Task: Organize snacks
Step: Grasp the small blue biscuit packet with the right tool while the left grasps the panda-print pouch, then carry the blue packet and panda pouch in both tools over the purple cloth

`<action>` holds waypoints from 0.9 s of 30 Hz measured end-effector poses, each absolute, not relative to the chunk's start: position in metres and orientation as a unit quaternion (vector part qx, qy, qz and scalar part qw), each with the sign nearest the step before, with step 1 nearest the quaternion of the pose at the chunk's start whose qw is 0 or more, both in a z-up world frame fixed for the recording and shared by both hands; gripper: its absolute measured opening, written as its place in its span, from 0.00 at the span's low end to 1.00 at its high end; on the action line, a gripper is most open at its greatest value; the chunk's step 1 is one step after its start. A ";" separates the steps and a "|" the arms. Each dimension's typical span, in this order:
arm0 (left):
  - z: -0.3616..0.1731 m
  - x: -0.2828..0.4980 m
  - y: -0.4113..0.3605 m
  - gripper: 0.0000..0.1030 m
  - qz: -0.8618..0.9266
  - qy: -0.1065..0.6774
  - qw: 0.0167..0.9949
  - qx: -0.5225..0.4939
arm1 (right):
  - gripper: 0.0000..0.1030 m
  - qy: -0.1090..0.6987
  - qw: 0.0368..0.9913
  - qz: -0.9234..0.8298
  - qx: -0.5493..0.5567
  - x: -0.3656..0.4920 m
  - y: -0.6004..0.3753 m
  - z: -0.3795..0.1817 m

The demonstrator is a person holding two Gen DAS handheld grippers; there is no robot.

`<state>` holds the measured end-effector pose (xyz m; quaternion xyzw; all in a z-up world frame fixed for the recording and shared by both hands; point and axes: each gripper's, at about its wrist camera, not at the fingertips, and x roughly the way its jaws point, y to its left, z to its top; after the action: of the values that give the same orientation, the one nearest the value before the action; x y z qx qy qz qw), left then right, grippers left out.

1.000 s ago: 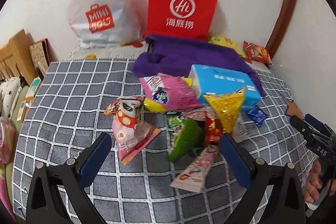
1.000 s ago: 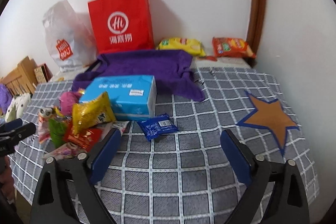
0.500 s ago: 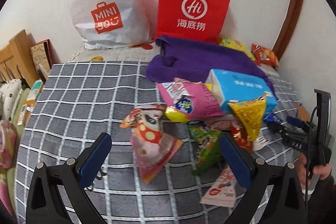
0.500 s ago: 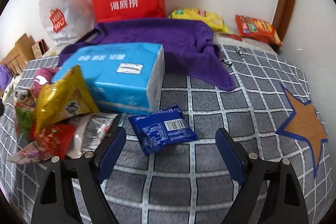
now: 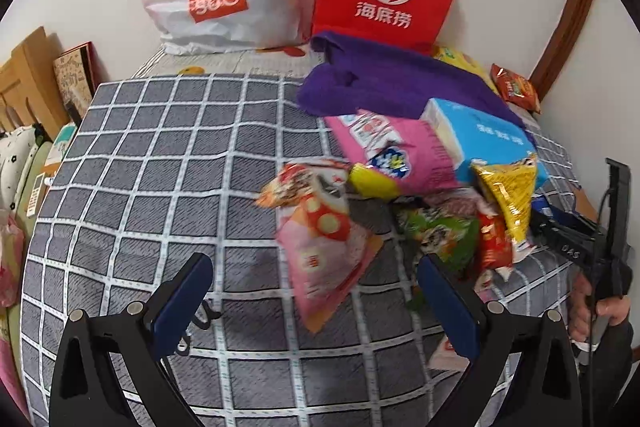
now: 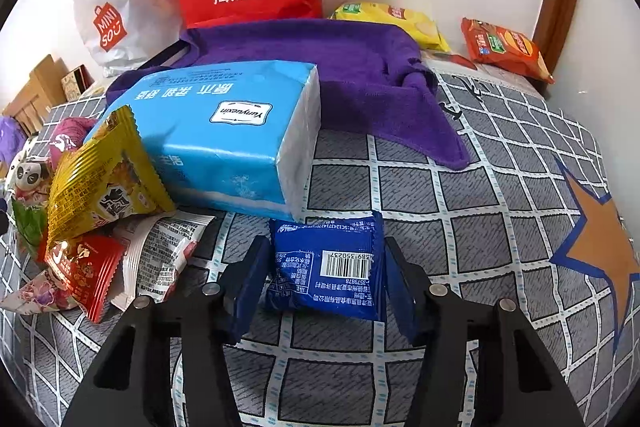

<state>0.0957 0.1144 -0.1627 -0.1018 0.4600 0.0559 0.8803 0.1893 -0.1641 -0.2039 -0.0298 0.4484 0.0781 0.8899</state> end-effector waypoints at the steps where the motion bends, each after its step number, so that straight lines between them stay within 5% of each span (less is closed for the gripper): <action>1: -0.164 0.096 0.117 0.99 0.058 0.461 0.880 -0.105 | 0.51 0.450 0.889 0.079 -0.029 0.187 -0.164 -0.203; 12: -0.178 0.129 0.124 0.97 0.077 0.459 0.878 -0.111 | 0.50 0.431 0.900 0.066 0.005 0.142 -0.190 -0.175; 15: -0.184 0.135 0.126 0.80 0.078 0.463 0.874 -0.125 | 0.50 0.439 0.897 0.056 0.012 0.128 -0.197 -0.174; 17: -0.186 0.135 0.127 0.47 0.062 0.472 0.868 -0.139 | 0.50 0.438 0.897 0.052 0.013 0.121 -0.198 -0.174; 18: -0.186 0.135 0.128 0.41 0.055 0.474 0.867 -0.145 | 0.50 0.437 0.898 0.052 0.014 0.117 -0.198 -0.174; 27: -0.154 0.100 0.131 0.40 0.054 0.447 0.881 -0.148 | 0.50 0.431 0.900 0.063 0.034 0.090 -0.189 -0.165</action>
<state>0.0996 0.1311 -0.1539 -0.1483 0.4468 0.0543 0.8806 0.0898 -0.1893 -0.1646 0.0343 0.4306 0.0633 0.8997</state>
